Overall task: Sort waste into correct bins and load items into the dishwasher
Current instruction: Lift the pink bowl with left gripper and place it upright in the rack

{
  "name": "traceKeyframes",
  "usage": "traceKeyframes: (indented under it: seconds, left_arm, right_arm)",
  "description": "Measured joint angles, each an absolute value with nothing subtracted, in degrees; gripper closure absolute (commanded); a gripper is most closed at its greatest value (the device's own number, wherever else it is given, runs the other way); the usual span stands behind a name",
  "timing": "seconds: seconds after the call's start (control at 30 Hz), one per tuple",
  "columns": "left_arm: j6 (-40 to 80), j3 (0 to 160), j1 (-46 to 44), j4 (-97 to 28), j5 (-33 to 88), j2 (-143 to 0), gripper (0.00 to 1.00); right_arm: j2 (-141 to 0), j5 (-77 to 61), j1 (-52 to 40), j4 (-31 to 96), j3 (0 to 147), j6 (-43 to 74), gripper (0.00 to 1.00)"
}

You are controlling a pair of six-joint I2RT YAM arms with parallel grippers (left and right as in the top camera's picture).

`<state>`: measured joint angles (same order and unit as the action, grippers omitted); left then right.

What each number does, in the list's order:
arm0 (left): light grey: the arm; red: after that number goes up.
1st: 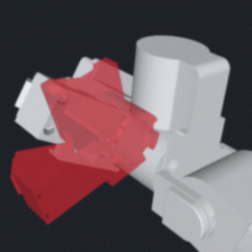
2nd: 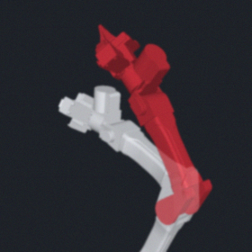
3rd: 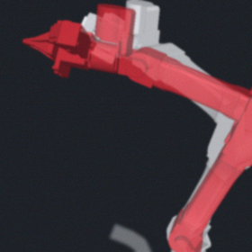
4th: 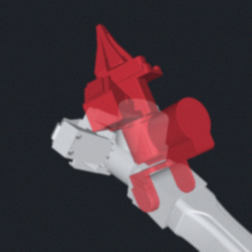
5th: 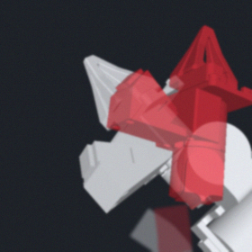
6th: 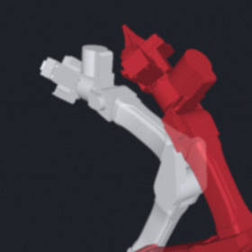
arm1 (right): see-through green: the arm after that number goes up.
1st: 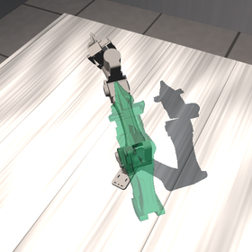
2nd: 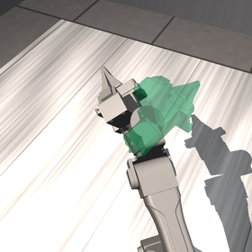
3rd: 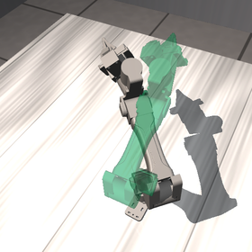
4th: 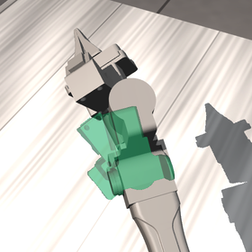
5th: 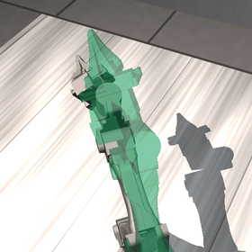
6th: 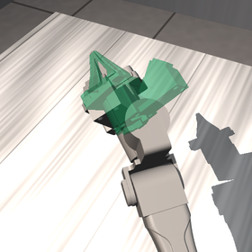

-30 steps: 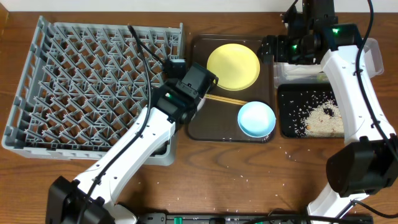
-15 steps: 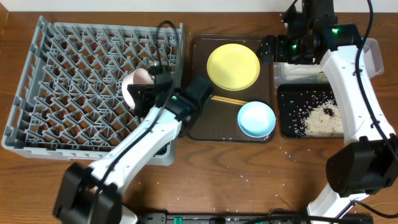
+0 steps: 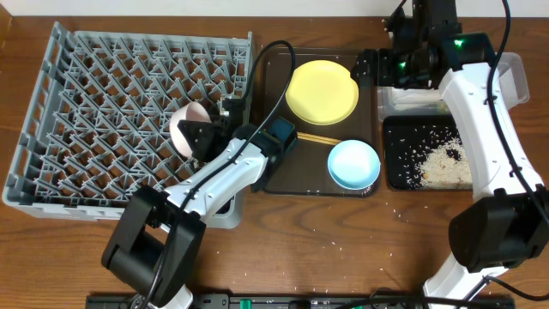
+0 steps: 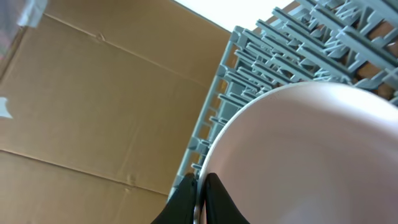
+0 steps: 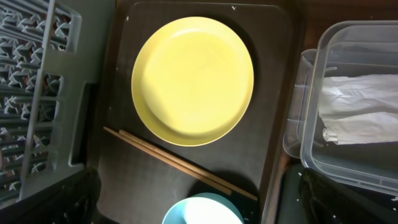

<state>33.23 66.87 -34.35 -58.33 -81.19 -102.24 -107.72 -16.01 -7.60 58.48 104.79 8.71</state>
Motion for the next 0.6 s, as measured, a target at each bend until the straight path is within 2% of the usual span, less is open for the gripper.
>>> traceKeyframes:
  seconds: [0.23, 0.6]
  left_arm:
    - [33.0, 66.9, -34.3, -59.4, -86.2, -102.2, 0.93]
    - [33.0, 64.4, -34.3, -58.0, -81.8, -102.2, 0.93]
  right_arm:
    - [-107.7, -16.0, -7.6, 58.4, 104.8, 8.7, 0.01]
    - [-107.7, -16.0, -7.6, 58.3, 104.8, 8.7, 0.01]
